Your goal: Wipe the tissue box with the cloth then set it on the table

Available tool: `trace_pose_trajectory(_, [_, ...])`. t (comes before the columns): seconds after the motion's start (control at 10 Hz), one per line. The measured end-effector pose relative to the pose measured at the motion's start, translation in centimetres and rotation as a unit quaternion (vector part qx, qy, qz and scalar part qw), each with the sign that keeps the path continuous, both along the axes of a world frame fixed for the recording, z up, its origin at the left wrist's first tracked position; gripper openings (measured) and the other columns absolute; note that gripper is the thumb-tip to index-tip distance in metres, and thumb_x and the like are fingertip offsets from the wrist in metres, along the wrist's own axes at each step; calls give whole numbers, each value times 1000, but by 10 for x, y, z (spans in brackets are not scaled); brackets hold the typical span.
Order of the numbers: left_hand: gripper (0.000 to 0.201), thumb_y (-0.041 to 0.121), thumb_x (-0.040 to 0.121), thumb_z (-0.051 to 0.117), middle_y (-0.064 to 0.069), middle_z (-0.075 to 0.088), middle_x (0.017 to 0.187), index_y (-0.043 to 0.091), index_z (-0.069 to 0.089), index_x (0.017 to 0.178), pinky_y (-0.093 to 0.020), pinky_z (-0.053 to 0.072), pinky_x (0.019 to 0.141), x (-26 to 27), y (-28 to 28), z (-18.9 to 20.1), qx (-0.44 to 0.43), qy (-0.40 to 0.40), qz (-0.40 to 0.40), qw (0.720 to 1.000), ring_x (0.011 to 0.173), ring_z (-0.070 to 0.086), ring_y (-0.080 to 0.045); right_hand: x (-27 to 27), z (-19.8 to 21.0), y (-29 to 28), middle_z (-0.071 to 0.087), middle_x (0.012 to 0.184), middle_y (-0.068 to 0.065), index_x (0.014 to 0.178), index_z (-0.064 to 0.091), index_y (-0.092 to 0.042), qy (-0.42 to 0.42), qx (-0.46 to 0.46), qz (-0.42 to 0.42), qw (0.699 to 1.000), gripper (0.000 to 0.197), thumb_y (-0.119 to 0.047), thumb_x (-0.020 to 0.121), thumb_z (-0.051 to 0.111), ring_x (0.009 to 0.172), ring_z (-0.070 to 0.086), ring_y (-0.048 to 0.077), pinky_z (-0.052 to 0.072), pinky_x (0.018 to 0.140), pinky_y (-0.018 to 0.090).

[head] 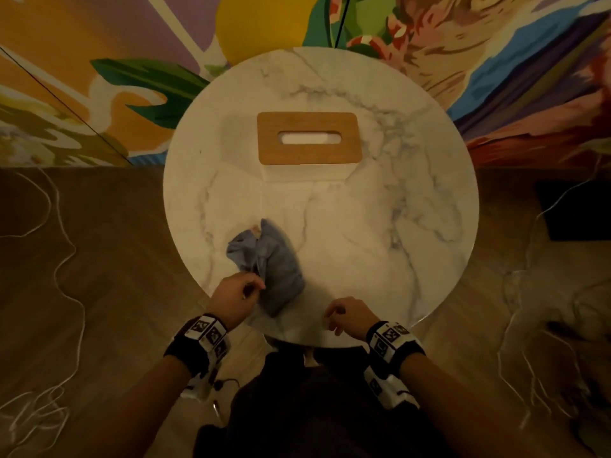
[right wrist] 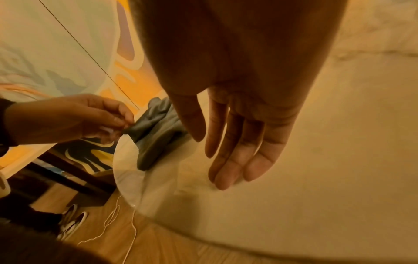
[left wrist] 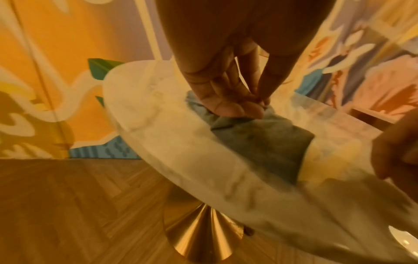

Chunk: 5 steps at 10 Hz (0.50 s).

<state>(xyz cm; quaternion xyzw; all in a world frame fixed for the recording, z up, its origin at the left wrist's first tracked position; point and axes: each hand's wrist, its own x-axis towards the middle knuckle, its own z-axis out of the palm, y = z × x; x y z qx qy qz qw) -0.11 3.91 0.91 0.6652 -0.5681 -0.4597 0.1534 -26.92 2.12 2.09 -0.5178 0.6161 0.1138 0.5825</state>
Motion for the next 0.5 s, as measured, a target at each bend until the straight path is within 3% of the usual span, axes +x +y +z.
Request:
trace_pose_trajectory(0.1, [16, 24, 80, 48, -1, 58, 95, 21, 64, 81, -38, 49, 73, -23, 14, 6, -40, -3, -20, 999, 82, 58, -21, -3, -5, 14, 70, 81, 20, 86, 64, -11, 4, 10, 12, 1000, 21, -3, 78, 45, 58, 63, 19, 56, 67, 30])
trace_pose_trajectory(0.2, [21, 24, 80, 49, -1, 54, 114, 19, 64, 94, -40, 52, 78, -35, 16, 4, -38, -44, -12, 998, 99, 56, -21, -12, -9, 22, 69, 78, 14, 85, 64, -11, 9, 18, 31, 999, 19, -6, 79, 47, 61, 66, 22, 59, 72, 35])
trace_pose_trajectory(0.3, [43, 14, 81, 54, -8, 37, 142, 15, 54, 124, -44, 42, 103, -35, 10, -5, 29, -120, 3, 992, 129, 40, -29, -28, -11, 27, 69, 78, 13, 83, 64, -14, -2, 10, 37, 999, 17, -8, 80, 49, 72, 69, 27, 59, 74, 37])
trace_pose_trajectory(0.4, [48, 8, 83, 50, -13, 32, 147, 12, 47, 131, -44, 33, 110, -41, -1, 7, 46, -143, 42, 988, 133, 33, -33, -50, -16, 30, 70, 83, 15, 73, 63, -22, -12, -17, 36, 999, 14, -13, 78, 54, 81, 68, 29, 57, 80, 40])
trace_pose_trajectory(0.5, [27, 6, 83, 52, -13, 51, 126, 12, 62, 108, -42, 43, 99, -56, 7, 19, 2, -138, 53, 989, 113, 50, -33, -81, -30, 43, 67, 81, 11, 63, 59, -30, -21, -19, 15, 999, 22, -14, 78, 56, 84, 68, 31, 55, 81, 41])
